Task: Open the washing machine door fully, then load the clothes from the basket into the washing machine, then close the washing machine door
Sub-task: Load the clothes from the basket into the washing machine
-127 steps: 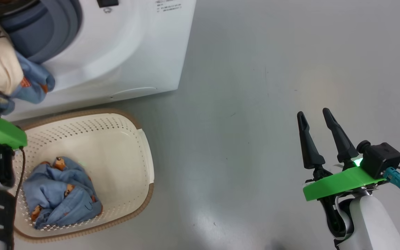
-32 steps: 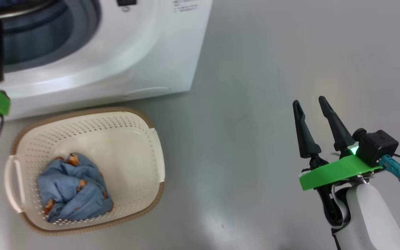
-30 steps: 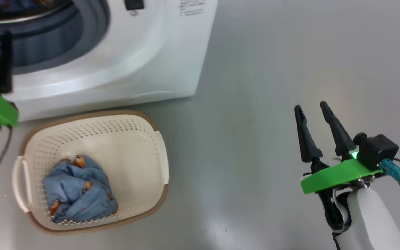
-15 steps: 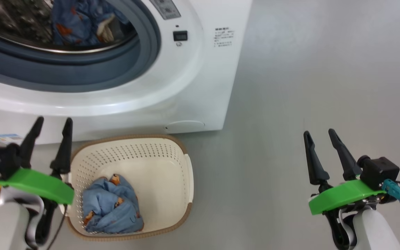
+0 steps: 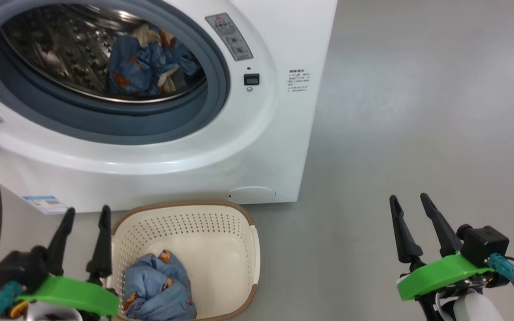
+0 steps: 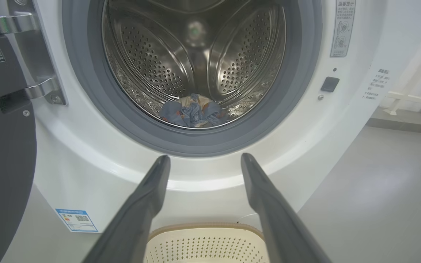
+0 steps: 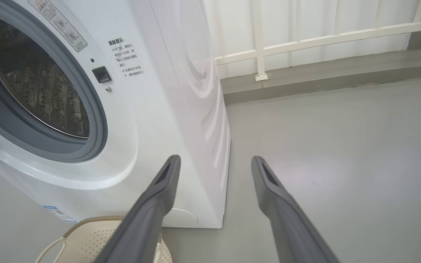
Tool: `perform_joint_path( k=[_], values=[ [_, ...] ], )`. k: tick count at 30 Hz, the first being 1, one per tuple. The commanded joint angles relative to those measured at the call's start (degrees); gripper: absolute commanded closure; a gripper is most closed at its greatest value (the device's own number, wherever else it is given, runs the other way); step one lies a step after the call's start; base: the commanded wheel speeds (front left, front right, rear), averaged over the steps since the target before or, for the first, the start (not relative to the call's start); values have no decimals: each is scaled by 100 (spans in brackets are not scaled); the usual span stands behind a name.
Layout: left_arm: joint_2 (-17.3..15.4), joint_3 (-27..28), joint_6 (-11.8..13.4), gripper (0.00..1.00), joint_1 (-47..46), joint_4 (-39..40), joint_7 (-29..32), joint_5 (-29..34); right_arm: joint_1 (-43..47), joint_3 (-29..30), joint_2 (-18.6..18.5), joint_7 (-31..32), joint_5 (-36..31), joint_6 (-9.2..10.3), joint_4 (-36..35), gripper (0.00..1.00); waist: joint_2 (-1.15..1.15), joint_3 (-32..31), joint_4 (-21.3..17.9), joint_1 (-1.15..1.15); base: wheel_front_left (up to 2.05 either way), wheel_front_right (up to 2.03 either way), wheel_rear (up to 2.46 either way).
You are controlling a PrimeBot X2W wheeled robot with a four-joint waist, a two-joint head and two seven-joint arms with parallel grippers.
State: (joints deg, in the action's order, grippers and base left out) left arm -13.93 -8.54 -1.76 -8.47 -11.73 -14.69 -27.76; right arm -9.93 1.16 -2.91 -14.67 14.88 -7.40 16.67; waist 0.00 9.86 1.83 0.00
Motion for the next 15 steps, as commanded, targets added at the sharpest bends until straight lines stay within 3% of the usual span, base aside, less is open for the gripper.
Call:
perform_joint_path(
  k=[1, 15],
  values=[
    [-94, 245, 13, 0, -14, 161, -30, 118, 48, -143, 3, -33, 73, -9, -141, 0, 0, -137, 28, 0, 0, 0, 0],
    [663, 705, -182, 0, 767, 333, -30, 813, 442, -291, 3, -33, 168, -9, -341, 0, 0, -697, 8, 0, 0, 0, 0]
  ],
)
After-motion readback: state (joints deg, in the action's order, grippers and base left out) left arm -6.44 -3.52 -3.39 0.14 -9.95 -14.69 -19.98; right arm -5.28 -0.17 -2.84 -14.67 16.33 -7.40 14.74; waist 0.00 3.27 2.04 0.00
